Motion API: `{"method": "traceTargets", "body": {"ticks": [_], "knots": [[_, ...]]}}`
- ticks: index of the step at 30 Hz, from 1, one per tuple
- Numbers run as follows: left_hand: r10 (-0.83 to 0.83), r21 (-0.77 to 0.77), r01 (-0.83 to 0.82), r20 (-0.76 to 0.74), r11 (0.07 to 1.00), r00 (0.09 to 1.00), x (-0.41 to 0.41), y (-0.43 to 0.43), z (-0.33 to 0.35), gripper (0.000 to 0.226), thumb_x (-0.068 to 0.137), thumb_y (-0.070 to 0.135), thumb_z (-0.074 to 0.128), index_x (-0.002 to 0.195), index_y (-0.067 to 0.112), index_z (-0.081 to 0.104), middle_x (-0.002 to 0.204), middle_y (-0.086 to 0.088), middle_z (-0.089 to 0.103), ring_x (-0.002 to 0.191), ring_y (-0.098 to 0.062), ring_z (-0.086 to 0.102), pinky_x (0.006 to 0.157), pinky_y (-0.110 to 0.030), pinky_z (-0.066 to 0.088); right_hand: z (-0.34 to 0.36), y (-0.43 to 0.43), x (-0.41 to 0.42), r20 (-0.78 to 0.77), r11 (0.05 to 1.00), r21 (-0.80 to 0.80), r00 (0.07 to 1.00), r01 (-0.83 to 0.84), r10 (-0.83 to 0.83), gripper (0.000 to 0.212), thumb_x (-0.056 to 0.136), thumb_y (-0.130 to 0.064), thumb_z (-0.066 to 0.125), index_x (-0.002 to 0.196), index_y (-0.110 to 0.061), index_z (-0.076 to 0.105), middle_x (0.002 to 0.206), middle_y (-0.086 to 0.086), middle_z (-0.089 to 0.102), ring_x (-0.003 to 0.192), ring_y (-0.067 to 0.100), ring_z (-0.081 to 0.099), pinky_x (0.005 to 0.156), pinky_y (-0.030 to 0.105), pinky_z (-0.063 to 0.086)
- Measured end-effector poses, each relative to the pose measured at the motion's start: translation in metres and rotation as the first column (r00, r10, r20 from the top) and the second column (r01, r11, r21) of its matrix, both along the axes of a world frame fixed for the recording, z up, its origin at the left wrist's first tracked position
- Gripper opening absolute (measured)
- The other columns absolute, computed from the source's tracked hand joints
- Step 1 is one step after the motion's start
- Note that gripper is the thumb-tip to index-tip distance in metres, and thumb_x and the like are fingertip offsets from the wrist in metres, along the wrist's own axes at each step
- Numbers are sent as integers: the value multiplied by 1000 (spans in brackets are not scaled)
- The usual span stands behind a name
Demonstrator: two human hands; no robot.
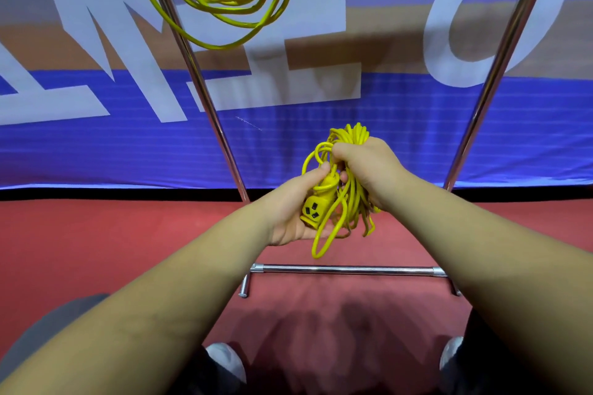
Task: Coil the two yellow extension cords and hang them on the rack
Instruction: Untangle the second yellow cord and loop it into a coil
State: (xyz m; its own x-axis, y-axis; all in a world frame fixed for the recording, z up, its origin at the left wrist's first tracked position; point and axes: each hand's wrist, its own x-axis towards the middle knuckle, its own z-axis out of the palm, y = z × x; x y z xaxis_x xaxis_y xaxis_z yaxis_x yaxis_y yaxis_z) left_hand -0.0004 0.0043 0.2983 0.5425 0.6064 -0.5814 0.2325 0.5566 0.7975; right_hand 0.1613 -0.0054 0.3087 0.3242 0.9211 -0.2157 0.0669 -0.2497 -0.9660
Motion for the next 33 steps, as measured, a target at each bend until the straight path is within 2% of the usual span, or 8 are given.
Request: {"method": "traceTargets", "body": {"ticks": [5, 12, 18, 21, 23, 26, 30, 33], "knots": [[-60, 148, 65, -40, 987, 997, -12, 21, -8, 46, 98, 46, 66, 134, 17, 68, 122, -4, 73, 105, -15, 67, 113, -44, 45, -2, 4, 4, 45, 999, -11, 998, 38, -37, 10, 74, -19, 64, 70, -9, 67, 56, 10, 66, 52, 27, 59, 62, 43, 58], [23, 344, 53, -214, 937, 977, -12, 36, -14, 74, 63, 22, 91, 128, 1, 62, 92, -4, 69, 69, -14, 58, 71, -33, 46, -1, 1, 7, 113, 997, -79, 993, -14, 23, 18, 79, -18, 69, 79, -2, 77, 68, 14, 77, 68, 37, 77, 74, 52, 67], [107, 438, 71, -369, 896, 923, -3, 35, -17, 74, 63, 28, 88, 126, 19, 51, 87, -3, 62, 74, -19, 59, 71, -41, 59, -1, -3, 14, 73, 992, -94, 993, -86, 93, 16, 86, -18, 79, 81, -4, 79, 75, 20, 77, 52, 23, 69, 66, 45, 65], [102, 521, 138, -405, 842, 909, 4, 30, -15, 52, 65, 32, 80, 110, 30, 54, 80, 4, 59, 72, -17, 57, 64, -45, 64, 0, -6, 15, 113, 989, -91, 985, -117, 127, 23, 85, -27, 83, 89, -5, 79, 73, 18, 77, 57, 28, 69, 66, 44, 64], [90, 547, 162, -405, 821, 910, 8, 30, -15, 22, 75, 19, 77, 88, 27, 60, 69, 2, 56, 66, -18, 55, 65, -53, 65, 2, -7, 15, 152, 988, -90, 979, -122, 134, 24, 82, -23, 79, 90, -1, 75, 71, 16, 77, 56, 26, 68, 62, 41, 61], [86, 559, 151, -376, 815, 923, 9, 32, -18, 15, 74, 17, 83, 80, 14, 70, 71, -8, 64, 69, -22, 60, 72, -53, 65, 4, -7, 14, 187, 993, -92, 979, -70, 86, 15, 80, -22, 69, 78, -7, 73, 61, 12, 72, 51, 23, 62, 56, 34, 55], [113, 529, 60, -288, 847, 951, 11, 35, -19, 33, 66, 13, 91, 91, 2, 72, 71, -7, 65, 67, -23, 54, 64, -40, 50, 2, -5, 13, 126, 995, -93, 992, 26, -14, 18, 79, -21, 66, 74, -6, 74, 52, 5, 66, 42, 18, 58, 54, 30, 52], [211, 493, -40, -297, 869, 931, 12, 41, -27, 82, 40, 23, 95, 115, 17, 64, 94, -9, 75, 74, -24, 67, 68, -38, 57, -4, -3, 11, 71, 993, -98, 996, 68, -61, 19, 78, -18, 66, 78, -2, 75, 51, 3, 65, 40, 16, 58, 56, 33, 53]]}}
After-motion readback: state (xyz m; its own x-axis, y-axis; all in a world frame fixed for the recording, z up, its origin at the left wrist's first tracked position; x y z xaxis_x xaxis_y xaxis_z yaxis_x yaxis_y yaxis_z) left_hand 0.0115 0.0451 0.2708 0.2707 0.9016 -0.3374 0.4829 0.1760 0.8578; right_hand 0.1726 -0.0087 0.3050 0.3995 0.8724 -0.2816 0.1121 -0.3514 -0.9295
